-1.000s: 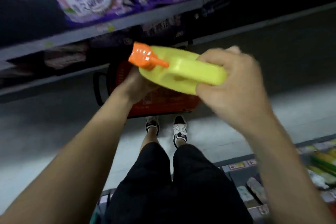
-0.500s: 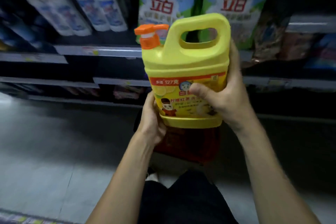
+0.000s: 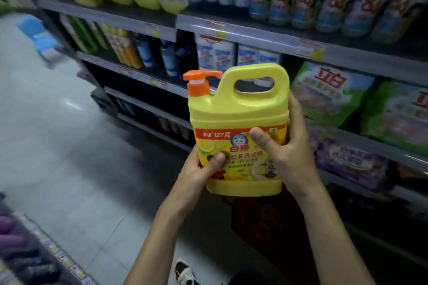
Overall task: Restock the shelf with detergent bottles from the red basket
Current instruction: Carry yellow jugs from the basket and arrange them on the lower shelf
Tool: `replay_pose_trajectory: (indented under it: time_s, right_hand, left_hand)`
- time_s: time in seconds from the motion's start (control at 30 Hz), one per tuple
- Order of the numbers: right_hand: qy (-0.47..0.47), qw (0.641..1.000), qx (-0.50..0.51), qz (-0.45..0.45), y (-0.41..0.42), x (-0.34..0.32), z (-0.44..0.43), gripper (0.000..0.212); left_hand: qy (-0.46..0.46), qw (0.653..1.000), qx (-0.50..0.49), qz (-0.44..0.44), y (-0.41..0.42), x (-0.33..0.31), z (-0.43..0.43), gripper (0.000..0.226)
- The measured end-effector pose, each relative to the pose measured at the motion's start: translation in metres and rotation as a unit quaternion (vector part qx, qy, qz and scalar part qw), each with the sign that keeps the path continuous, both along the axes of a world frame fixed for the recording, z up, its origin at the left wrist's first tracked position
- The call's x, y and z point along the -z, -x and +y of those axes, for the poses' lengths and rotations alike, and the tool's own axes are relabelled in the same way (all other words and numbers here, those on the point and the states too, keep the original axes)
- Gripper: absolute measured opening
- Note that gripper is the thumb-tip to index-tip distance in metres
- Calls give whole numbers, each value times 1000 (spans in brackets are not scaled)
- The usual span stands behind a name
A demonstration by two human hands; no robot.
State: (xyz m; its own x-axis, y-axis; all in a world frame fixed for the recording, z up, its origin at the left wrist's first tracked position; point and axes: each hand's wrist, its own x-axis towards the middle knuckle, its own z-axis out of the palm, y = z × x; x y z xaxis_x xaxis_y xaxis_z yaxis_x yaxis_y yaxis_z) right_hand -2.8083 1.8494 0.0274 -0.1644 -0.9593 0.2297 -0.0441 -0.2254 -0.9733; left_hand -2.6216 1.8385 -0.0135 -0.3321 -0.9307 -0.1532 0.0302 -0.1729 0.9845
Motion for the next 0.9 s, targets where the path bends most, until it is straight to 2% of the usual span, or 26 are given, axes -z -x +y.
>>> replay_pose_trajectory:
  time_s: [0.07, 0.23, 0.5, 0.63, 0.8, 0.9]
  right_hand:
    - [0, 999, -44, 11, -45, -16, -26, 80]
    - [13, 991, -132, 21, -157, -46, -79, 80]
    - [20, 979, -203, 12, -300, -40, -123, 86]
    - [-6, 975, -224, 15, -342, -36, -159, 86]
    - [-10, 969, -246, 7, -389, -27, -229, 90]
    - [-9, 966, -258, -14, -424, -20, -278, 94]
  left_hand:
    - [38, 998, -45, 1, -47, -12, -16, 89]
    - [87, 991, -104, 4, -163, -38, -49, 92]
    - [79, 986, -147, -7, -310, -36, -81, 101]
    - [66, 986, -154, -7, -354, -25, -109, 86]
    - [71, 986, -136, -58, -412, -13, -174, 74]
    - [78, 984, -128, -99, -453, -20, -217, 78]
